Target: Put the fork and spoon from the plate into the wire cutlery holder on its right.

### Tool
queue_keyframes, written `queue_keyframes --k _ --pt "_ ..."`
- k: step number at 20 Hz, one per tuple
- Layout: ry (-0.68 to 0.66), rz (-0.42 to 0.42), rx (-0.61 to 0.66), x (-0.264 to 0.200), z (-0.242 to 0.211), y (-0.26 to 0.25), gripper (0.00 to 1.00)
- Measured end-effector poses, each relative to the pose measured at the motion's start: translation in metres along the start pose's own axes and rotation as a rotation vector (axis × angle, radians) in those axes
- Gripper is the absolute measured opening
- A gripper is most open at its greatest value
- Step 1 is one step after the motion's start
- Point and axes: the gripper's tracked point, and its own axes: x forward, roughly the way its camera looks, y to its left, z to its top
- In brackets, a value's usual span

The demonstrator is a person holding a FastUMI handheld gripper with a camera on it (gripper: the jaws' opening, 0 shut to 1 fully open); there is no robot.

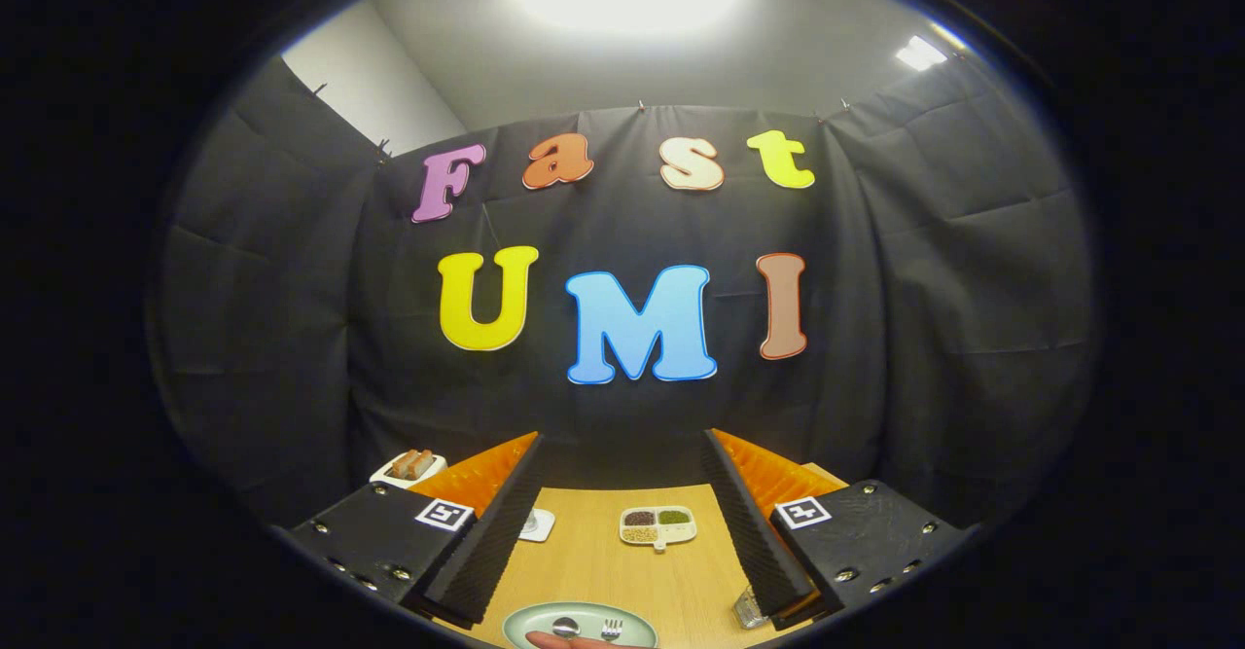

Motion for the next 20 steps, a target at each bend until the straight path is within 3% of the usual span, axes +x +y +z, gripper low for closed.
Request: queue_keyframes --k 10,20 --pt "0.051 0.016 -0.017 0.0 -0.02 -0.007 0.97" --pt "0.418 0.084 -0.083 -0.01 -0.15 0.004 0.98"
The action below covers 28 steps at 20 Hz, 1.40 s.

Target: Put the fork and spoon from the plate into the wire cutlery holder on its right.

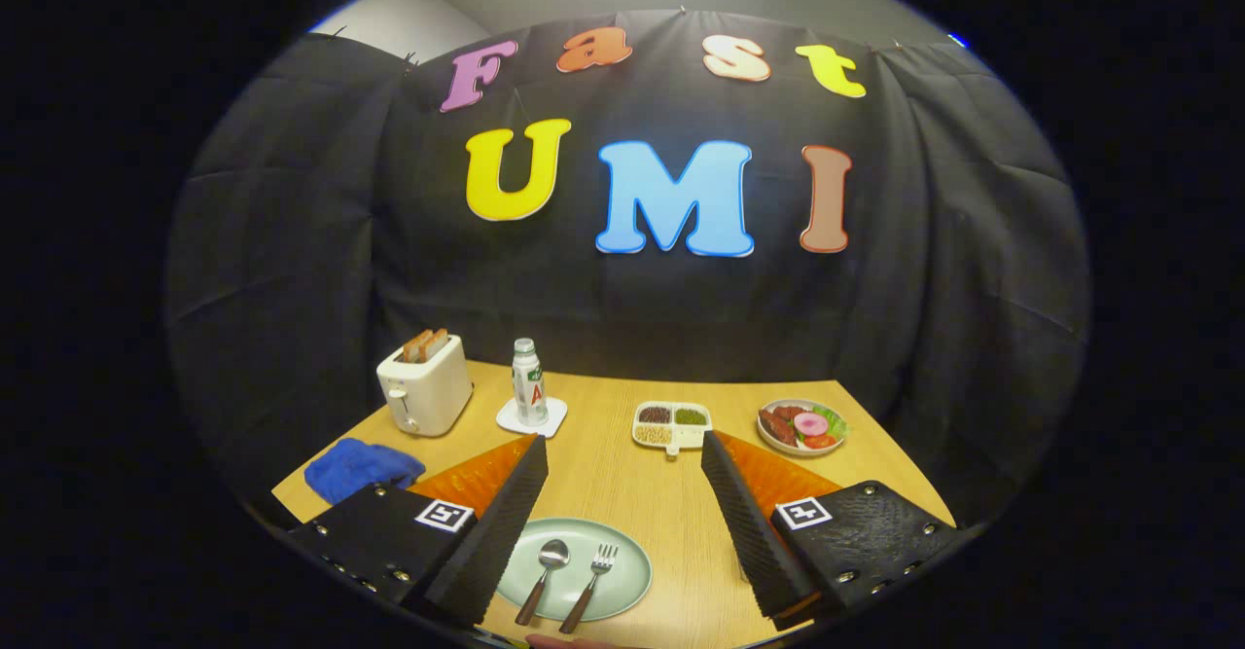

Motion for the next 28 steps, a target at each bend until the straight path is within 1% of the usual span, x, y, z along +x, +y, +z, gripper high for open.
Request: queue_keyframes --k 5,8,9,10,11,13,14,18,24,26,27,28 --pt "0.31 0.054 -0.028 0.015 -0.092 0.021 0.97" --pt "0.436 0.056 -0.028 0.017 -0.133 0.024 0.97" --pt "0.48 0.049 -0.033 0.019 -0.145 0.023 0.94" --pt "0.53 0.037 -0.038 0.018 -0.158 0.021 0.81" --pt "0.574 0.034 -0.038 0.02 -0.172 0.021 0.76" --pt "0.668 0.054 -0.005 0.018 -0.192 0.028 0.5" --pt "0.708 0.06 0.018 0.018 -0.203 0.03 0.4" --pt "0.815 0.064 0.068 0.021 -0.229 0.037 0.4" --pt "0.906 0.074 0.018 0.028 -0.251 0.043 0.4" --pt "0.942 0.065 -0.004 0.035 -0.258 0.045 0.4" --pt "0.965 0.033 -0.027 0.036 -0.261 0.039 0.4" --pt "0.984 0.071 0.003 0.044 -0.256 0.049 0.1"
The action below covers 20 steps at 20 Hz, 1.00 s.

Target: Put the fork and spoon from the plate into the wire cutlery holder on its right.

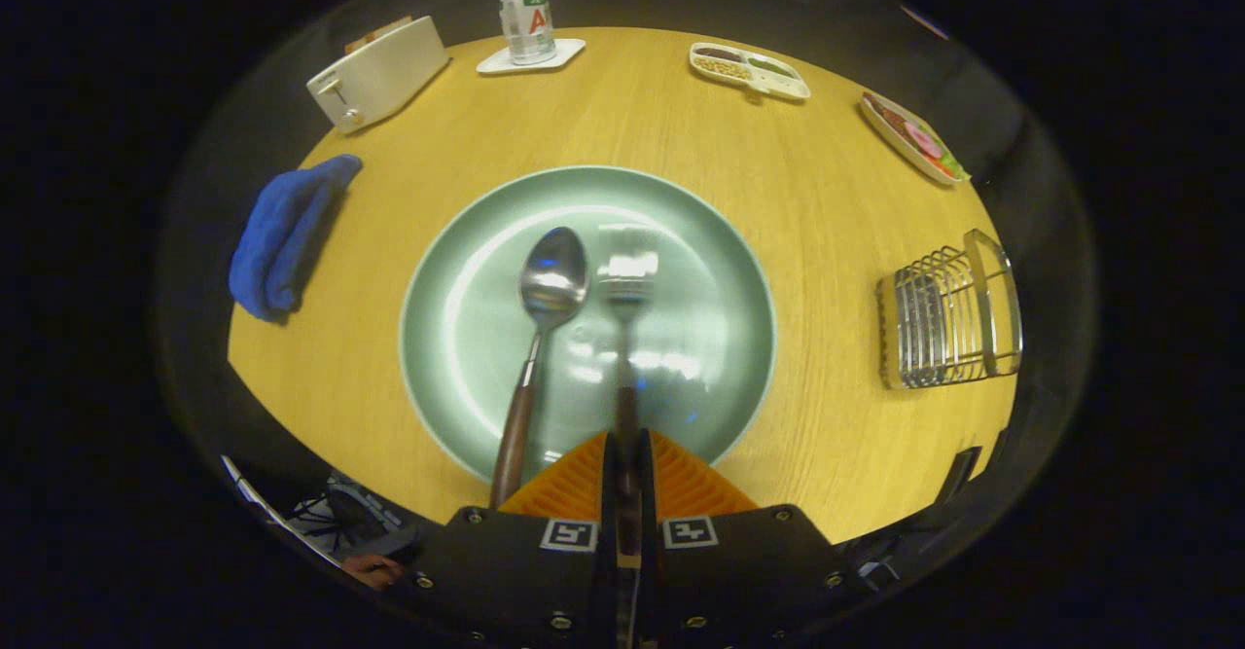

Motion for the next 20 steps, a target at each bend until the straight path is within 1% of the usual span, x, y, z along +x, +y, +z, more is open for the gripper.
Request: queue_keyframes --k 2,4,6,10,11,14,17,20 --pt "0.039 0.012 -0.019 -0.002 0.001 -0.002 0.1" --pt "0.067 0.011 -0.053 0.001 0.001 -0.005 0.01" --pt "0.095 0.027 -0.081 -0.003 0.001 -0.008 0.0" --pt "0.172 0.109 -0.101 -0.025 0.0 -0.014 0.01" --pt "0.184 0.119 -0.114 -0.033 0.001 -0.02 0.01" --pt "0.207 0.107 -0.164 -0.052 0.004 -0.043 0.0" --pt "0.237 0.118 -0.191 -0.076 0.005 -0.064 0.01" --pt "0.257 0.1 -0.231 -0.099 0.002 -0.088 0.0"
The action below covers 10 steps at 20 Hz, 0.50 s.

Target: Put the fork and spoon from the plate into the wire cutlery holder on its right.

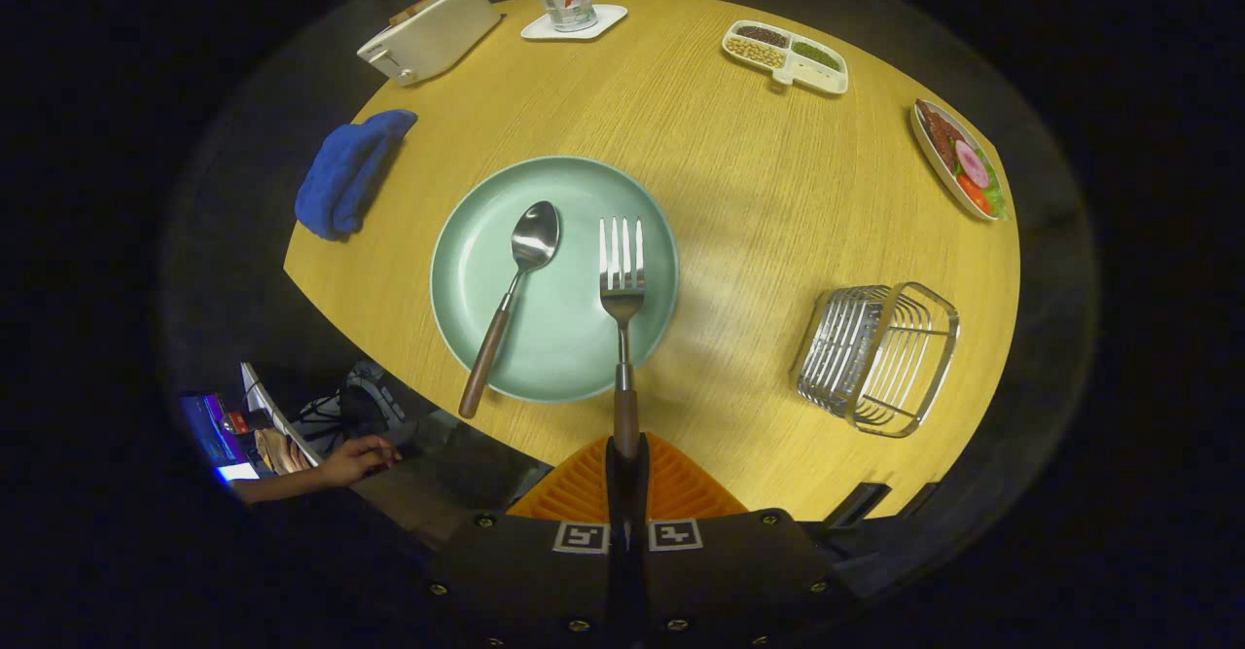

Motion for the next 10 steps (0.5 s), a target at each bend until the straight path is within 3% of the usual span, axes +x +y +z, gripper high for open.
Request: queue_keyframes --k 6,10 --pt "0.055 -0.011 -0.036 -0.038 -0.026 -0.031 0.0" --pt "0.103 -0.068 -0.078 -0.063 -0.041 -0.07 0.0"
